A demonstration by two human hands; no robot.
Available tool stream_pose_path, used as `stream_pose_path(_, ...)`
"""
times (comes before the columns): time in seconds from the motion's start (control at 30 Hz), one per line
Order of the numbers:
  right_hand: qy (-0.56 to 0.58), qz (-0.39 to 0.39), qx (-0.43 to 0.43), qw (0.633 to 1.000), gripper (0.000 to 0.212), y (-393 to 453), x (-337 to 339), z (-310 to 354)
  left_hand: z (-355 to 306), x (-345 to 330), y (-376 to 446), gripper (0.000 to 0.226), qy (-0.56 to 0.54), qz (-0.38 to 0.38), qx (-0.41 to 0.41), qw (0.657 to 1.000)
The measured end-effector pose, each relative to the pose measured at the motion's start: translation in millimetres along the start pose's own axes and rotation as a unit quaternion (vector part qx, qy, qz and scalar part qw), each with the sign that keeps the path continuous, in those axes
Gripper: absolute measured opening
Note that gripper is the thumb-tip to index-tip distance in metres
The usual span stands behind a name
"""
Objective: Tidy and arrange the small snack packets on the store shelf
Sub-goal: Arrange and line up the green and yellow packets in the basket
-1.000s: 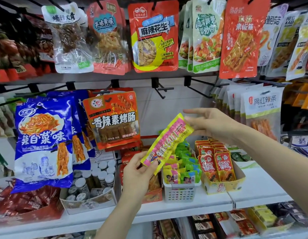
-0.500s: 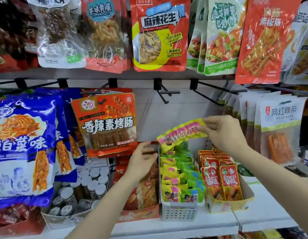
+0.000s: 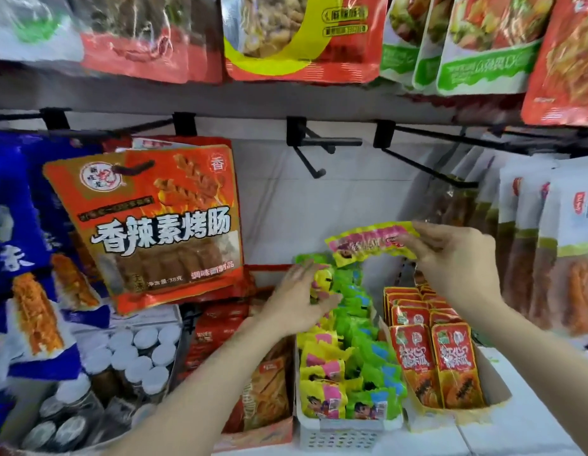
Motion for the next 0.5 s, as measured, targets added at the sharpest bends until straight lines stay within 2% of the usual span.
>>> stream_pose_path(0.07,0.014,0.006,-0.005,1.0,0.016,-0.9,-1.1,-3.2,3.2,-4.0,0.6,0.078,0.027,0.022,-0.002,0.999)
stream_pose_path(0.23,0.025,0.02,-0.011,0.999,0.02,-0.5,0.7,-6.1,10.0,-1.0,-14.9,0.076,0.051,-0.009,-0.005,0.999)
stream_pose_path(0.3,0.031,0.021,-0.011,0.999,0.024,0.2,0.6,-5.9,9.9,-2.4,-20.2,0.078,0.041,0.0,0.005,0.999)
stream_pose_path(0.4,0.026,0.044,0.011,0.999,0.022,0.0,-7.4,3.9,9.2,-6.9,-20.5,0.077,0.042,0.03,0.029,0.998)
stream_pose_path(0.5,-0.023,0.087,0.056,0.994,0.014,2.7,-19.7,18.0,8.0,-6.5,-19.2,0.071,0.067,0.033,0.015,0.997)
Point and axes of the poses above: each hand's wrist, its own y-axis towards the middle knuckle, its own x-axis out of the back of the hand, z = x × y, the point moved 4 cm from there along y, towards the middle knuckle
